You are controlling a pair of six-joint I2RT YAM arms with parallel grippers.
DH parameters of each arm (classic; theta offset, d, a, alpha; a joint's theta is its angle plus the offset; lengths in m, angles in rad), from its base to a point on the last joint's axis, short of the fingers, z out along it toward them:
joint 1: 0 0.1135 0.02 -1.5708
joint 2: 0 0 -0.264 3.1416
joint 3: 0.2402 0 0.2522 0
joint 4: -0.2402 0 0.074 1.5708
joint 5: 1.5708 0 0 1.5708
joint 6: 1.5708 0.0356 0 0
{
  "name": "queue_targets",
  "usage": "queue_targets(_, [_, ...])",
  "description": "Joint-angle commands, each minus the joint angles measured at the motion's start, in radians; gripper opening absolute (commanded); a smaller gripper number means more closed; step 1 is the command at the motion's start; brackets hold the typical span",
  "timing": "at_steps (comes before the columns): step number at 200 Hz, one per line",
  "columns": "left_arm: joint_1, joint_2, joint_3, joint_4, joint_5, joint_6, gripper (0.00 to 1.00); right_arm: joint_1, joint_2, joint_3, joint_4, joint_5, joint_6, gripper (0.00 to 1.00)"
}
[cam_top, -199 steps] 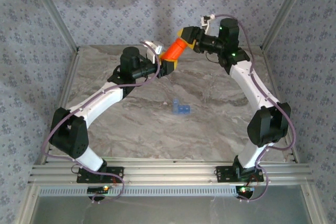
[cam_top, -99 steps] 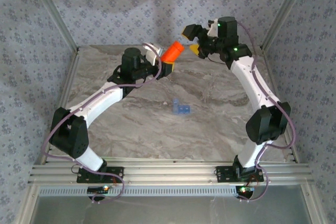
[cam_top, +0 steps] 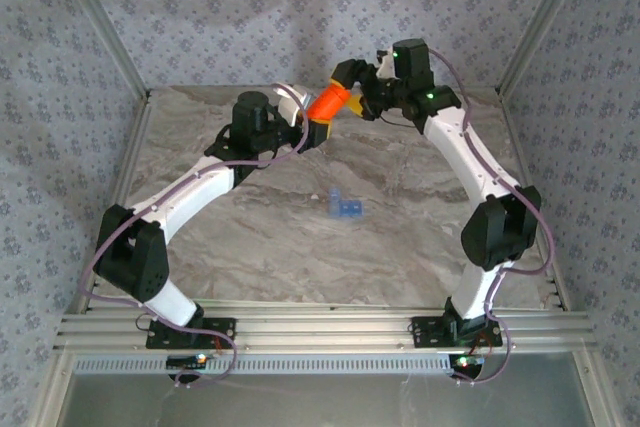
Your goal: Sort the pills into containers
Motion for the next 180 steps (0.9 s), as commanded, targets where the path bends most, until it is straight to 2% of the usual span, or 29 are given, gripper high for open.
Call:
queue_targets(1, [0.0, -0.001, 0.002, 0.024, -0.001, 0.019, 0.0, 0.004, 0.009, 0.043, -0.007, -0.001, 0.011, 0.78])
queue_targets(84, [-0.001, 0.008, 0.008, 0.033, 0.003, 0.011, 0.0, 0.006, 0.013, 0.049, 0.023, -0.037, 0.013, 0.46])
queue_targets(113, [0.002, 0.015, 0.016, 0.042, 0.022, -0.018, 0.0, -0.012, -0.001, -0.005, 0.15, -0.084, 0.037, 0.4])
queue_targets(127, [0.012, 0.015, 0.016, 0.072, 0.057, -0.062, 0.0, -0.033, -0.008, -0.028, 0.236, -0.112, 0.02, 0.4])
queue_targets(145, [0.025, 0.014, 0.019, 0.119, 0.11, -0.138, 0.0, -0.065, -0.013, -0.031, 0.278, -0.162, -0.09, 0.4])
queue_targets(163, [0.032, 0.012, 0.024, 0.16, 0.163, -0.199, 0.0, -0.098, -0.013, -0.029, 0.355, -0.28, -0.204, 0.42])
queue_targets(180, [0.033, 0.014, 0.031, 0.186, 0.196, -0.249, 0.0, -0.114, -0.032, -0.054, 0.435, -0.326, -0.255, 0.43])
